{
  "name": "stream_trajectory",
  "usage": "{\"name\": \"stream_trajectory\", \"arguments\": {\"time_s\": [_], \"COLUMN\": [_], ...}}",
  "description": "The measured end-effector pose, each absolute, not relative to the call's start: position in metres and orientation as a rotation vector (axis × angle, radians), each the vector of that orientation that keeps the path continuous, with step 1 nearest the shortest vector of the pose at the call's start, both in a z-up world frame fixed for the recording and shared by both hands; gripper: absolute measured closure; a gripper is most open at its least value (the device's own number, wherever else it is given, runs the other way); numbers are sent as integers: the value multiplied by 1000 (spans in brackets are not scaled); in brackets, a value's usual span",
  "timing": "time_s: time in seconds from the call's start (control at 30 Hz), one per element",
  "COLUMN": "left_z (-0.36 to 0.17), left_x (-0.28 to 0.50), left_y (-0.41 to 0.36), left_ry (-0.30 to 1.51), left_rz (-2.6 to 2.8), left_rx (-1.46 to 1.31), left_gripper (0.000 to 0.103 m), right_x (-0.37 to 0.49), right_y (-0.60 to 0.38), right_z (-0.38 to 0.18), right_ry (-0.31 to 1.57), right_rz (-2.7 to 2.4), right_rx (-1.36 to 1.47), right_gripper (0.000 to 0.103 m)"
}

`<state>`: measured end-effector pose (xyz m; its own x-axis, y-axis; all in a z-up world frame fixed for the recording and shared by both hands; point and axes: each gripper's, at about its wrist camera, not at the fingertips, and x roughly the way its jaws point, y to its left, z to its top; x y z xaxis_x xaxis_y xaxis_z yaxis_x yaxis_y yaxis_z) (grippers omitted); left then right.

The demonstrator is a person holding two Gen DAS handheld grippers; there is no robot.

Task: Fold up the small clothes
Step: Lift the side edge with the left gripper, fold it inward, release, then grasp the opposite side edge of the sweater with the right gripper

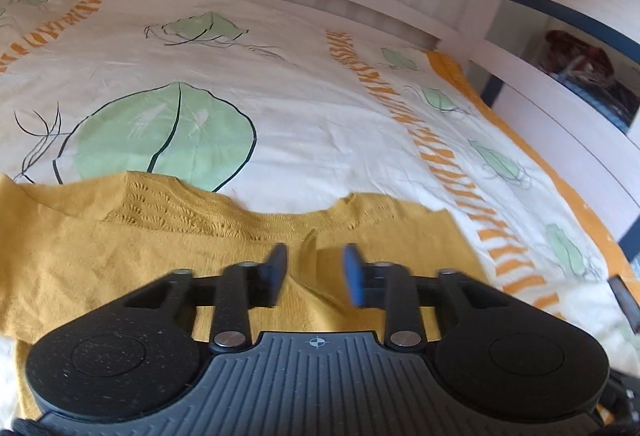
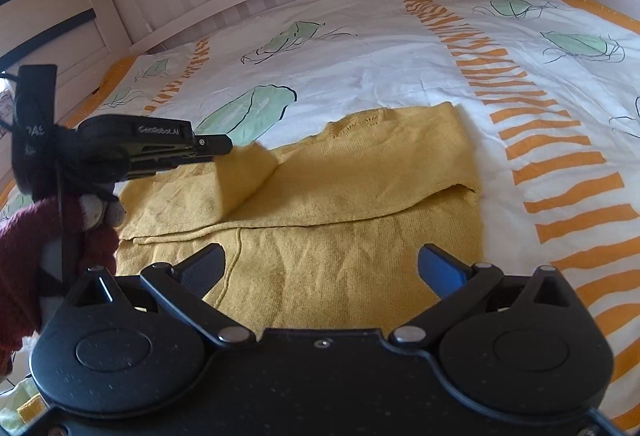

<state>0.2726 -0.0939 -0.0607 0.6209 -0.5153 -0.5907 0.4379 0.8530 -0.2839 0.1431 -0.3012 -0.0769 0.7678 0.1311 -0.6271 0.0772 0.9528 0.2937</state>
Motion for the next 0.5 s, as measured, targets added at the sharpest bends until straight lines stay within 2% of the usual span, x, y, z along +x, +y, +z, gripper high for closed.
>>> {"name": "stream_trajectory", "arguments": {"time_s": [0.07, 0.13, 0.4, 0.5], "left_z": [-59, -58, -71, -79], "left_x": [261, 254, 255, 259], "left_y": [-84, -70, -3, 19], "left_ry": [700, 698, 786, 813], "left_rz": [-541, -517, -375, -325], "left_rx": [-94, -84, -86, -78], "left_gripper": [69, 63, 62, 62], "right_x": [144, 146, 167, 186], "right_y": [-302, -301, -282, -274], "right_z": [-78, -78, -71, -67], "right_ry": [702, 706, 699, 694], "right_rz": [29, 33, 102, 142], "right_rx": [318, 323, 294, 294], "right_gripper": [1, 1, 1, 12]}}
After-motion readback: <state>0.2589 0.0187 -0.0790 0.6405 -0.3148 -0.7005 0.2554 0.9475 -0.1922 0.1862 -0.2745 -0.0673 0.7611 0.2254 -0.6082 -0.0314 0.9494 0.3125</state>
